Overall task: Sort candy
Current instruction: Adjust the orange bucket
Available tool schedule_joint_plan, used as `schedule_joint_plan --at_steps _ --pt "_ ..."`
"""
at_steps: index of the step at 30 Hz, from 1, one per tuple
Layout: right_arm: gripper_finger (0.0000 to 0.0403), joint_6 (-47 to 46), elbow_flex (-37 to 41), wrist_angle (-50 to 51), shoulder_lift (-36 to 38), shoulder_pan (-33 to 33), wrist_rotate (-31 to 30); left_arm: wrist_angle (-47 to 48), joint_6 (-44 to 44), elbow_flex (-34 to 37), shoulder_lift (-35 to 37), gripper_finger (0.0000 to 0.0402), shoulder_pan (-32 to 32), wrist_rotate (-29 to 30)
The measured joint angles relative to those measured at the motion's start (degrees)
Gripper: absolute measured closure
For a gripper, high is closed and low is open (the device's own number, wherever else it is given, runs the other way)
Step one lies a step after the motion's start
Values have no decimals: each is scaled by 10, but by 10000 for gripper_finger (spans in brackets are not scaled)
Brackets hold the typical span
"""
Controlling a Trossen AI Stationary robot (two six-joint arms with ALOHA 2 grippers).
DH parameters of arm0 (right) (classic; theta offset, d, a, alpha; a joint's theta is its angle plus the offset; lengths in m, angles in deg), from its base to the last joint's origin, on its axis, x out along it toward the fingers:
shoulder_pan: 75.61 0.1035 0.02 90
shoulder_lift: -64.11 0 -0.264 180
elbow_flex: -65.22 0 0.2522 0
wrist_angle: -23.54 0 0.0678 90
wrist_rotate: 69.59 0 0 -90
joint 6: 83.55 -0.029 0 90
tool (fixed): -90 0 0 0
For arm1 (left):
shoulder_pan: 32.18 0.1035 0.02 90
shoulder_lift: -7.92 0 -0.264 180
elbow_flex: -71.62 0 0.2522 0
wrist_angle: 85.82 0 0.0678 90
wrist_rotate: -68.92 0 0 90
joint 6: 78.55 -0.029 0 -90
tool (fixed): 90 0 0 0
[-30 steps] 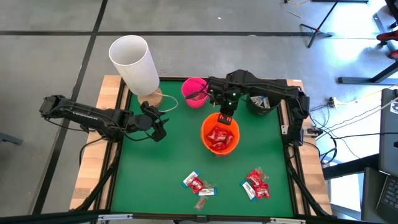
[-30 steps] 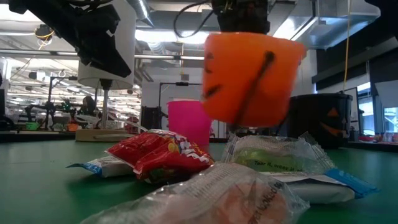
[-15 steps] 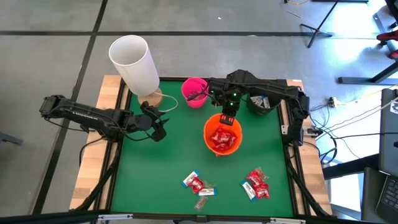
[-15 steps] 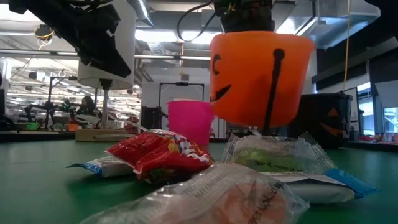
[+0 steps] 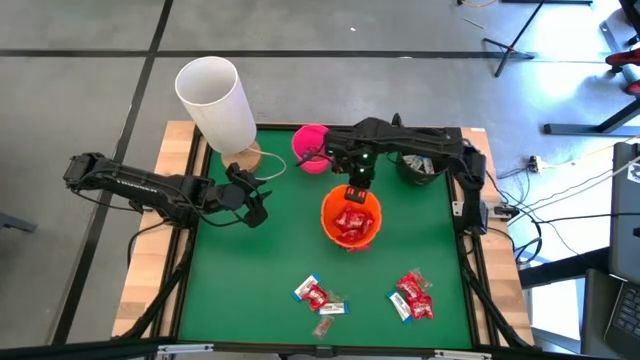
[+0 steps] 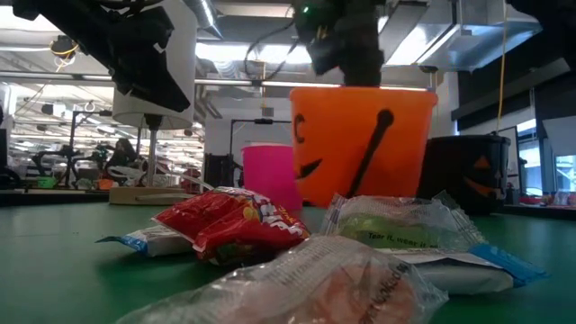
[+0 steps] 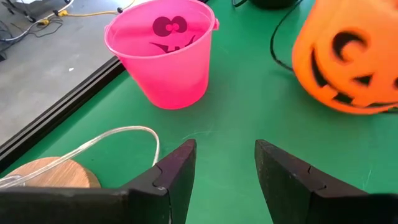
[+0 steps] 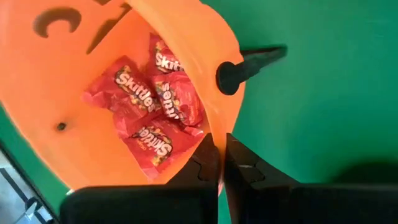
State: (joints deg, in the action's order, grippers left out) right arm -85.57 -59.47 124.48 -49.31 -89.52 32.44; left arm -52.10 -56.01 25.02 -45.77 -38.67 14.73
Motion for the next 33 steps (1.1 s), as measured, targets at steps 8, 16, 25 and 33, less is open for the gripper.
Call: schedule_joint_plan --at_steps 8,16,25,33 --pt "400 23 0 -37 -49 0 32 7 9 0 0 242 -3 -10" --pt "400 24 -20 -71 -49 0 34 6 9 0 0 242 -3 -7" --pt "400 19 -31 -151 -59 0 30 6 9 0 0 242 -3 -7" --pt "400 17 -31 -158 -118 -1 45 7 9 0 0 242 -4 -10"
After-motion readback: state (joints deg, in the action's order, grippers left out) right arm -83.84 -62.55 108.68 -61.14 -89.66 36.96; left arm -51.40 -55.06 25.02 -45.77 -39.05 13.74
